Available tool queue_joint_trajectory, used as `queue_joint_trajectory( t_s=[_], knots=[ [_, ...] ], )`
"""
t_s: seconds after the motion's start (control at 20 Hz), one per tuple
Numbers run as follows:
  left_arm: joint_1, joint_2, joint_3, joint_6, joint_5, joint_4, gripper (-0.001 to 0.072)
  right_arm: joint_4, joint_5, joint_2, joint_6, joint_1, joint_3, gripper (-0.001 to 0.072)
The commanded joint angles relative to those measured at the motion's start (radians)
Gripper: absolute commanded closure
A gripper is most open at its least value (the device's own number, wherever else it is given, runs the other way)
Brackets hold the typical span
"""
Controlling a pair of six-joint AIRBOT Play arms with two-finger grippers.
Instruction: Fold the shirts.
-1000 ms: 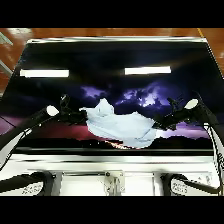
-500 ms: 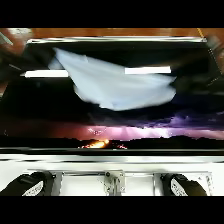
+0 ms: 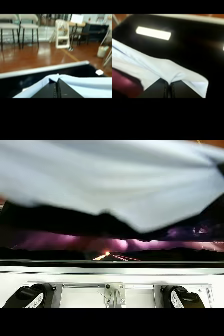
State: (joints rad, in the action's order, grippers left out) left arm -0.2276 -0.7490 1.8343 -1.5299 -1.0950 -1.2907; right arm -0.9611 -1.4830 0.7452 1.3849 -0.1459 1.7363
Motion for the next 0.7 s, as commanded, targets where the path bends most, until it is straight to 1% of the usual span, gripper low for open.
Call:
queue_joint_trajectory(
  t_s=[0.0,0.1,0.15,0.25,0.3,0.35,0.45,0.55,0.65],
  knots=[
    [0.001,0.006,-0.018,0.000,-0.190,-0.103,0.0670,-0.061,-0.251,0.018,0.131,0.000,-0.013,0.0644],
    [0.001,-0.011,-0.094,0.000,-0.190,-0.170,0.0670,-0.062,-0.344,0.052,0.153,0.000,-0.105,0.0644],
    [0.001,-0.027,-0.142,0.001,-0.189,-0.197,0.0670,-0.068,-0.354,0.061,0.153,0.000,-0.176,0.0644],
    [0.005,-0.074,-0.238,0.000,-0.189,-0.238,0.0670,-0.085,-0.285,0.063,0.153,0.000,-0.376,0.0644],
    [0.013,-0.108,-0.283,0.000,-0.189,-0.243,0.0670,-0.096,-0.228,0.063,0.152,0.000,-0.481,0.0644],
    [0.025,-0.151,-0.327,0.000,-0.188,-0.243,0.0670,-0.116,-0.138,0.064,0.148,0.000,-0.599,0.0644],
    [0.046,-0.260,-0.392,0.000,-0.165,-0.243,0.0670,-0.150,0.074,0.085,0.149,0.000,-0.792,0.0644],
    [0.052,-0.391,-0.416,0.000,-0.122,-0.238,0.0670,-0.117,0.293,0.149,0.143,0.000,-0.891,0.0644],
    [0.052,-0.526,-0.416,0.000,-0.069,-0.176,0.0669,-0.066,0.481,0.233,0.119,0.000,-0.907,0.0643]
  ],
)
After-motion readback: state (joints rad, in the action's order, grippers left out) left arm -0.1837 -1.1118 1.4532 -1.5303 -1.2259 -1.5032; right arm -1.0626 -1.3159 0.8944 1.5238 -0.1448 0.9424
